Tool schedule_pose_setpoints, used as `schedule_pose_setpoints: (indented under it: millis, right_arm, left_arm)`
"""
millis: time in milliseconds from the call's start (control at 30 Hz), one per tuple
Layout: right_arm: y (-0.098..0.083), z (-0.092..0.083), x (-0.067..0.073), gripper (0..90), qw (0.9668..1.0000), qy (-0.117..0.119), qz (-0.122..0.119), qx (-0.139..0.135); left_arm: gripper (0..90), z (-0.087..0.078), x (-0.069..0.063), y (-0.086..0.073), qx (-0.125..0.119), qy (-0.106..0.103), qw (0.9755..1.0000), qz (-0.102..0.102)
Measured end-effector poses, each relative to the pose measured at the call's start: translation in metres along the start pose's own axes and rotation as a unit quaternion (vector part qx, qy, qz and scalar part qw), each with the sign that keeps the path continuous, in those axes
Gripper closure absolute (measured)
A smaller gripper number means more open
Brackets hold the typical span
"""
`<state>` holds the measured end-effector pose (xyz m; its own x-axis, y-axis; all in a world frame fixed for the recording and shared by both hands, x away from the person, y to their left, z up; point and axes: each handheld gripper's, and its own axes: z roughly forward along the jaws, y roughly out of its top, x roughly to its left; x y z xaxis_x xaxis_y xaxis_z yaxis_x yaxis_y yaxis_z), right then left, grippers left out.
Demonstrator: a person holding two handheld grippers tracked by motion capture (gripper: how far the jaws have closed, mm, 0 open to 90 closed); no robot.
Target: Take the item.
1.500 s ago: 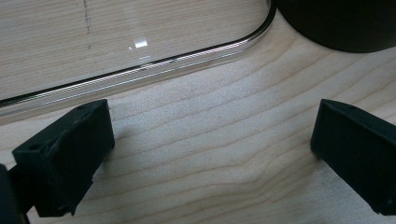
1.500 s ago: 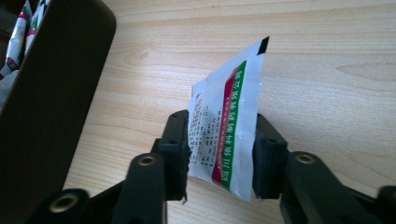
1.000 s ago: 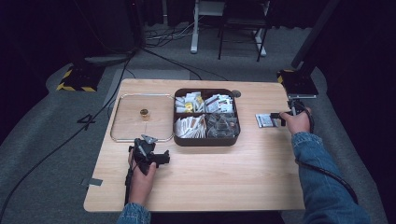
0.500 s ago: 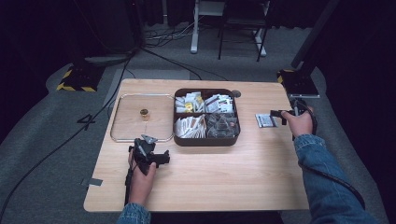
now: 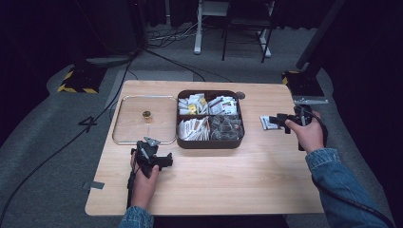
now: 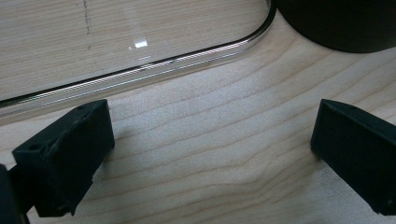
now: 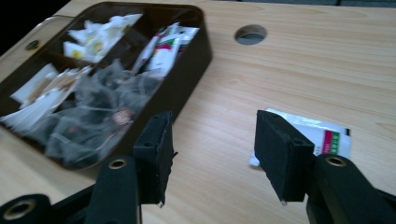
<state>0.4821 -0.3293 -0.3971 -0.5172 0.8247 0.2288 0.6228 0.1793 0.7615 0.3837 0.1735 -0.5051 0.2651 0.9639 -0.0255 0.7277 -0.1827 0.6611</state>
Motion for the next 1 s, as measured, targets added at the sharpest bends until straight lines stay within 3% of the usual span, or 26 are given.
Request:
schedule_pose_setpoints:
  millis: [133, 300, 567, 700, 933, 1000]
  right_arm:
    - [-0.005, -0.009, 0.015, 47.7, 0.9997, 0.016, -0.018, -0.001]
    - [-0.023, -0.013, 0.031, 47.7, 0.9987, 0.047, -0.014, -0.011]
    - [-0.045, -0.018, 0.054, 47.7, 0.9968, 0.068, -0.042, 0.001]
    - [-0.053, -0.014, 0.059, 47.2, 0.9954, 0.069, -0.066, 0.009]
    - [-0.078, -0.002, 0.059, 47.5, 0.9958, 0.08, -0.043, -0.016]
    - [-0.081, 0.002, 0.056, 47.6, 0.9966, 0.069, -0.038, -0.023]
  left_arm:
    - [0.0, 0.0, 0.0, 0.0, 0.0, 0.0, 1.0, 0.0]
    - [0.0, 0.0, 0.0, 0.0, 0.0, 0.0, 1.0, 0.0]
    - [0.0, 0.0, 0.0, 0.0, 0.0, 0.0, 1.0, 0.0]
    - [0.0, 0.0, 0.0, 0.0, 0.0, 0.0, 1.0, 0.0]
    - [0.0, 0.0, 0.0, 0.0, 0.0, 0.0, 1.0, 0.0]
    - [0.0, 0.0, 0.0, 0.0, 0.0, 0.0, 1.0, 0.0]
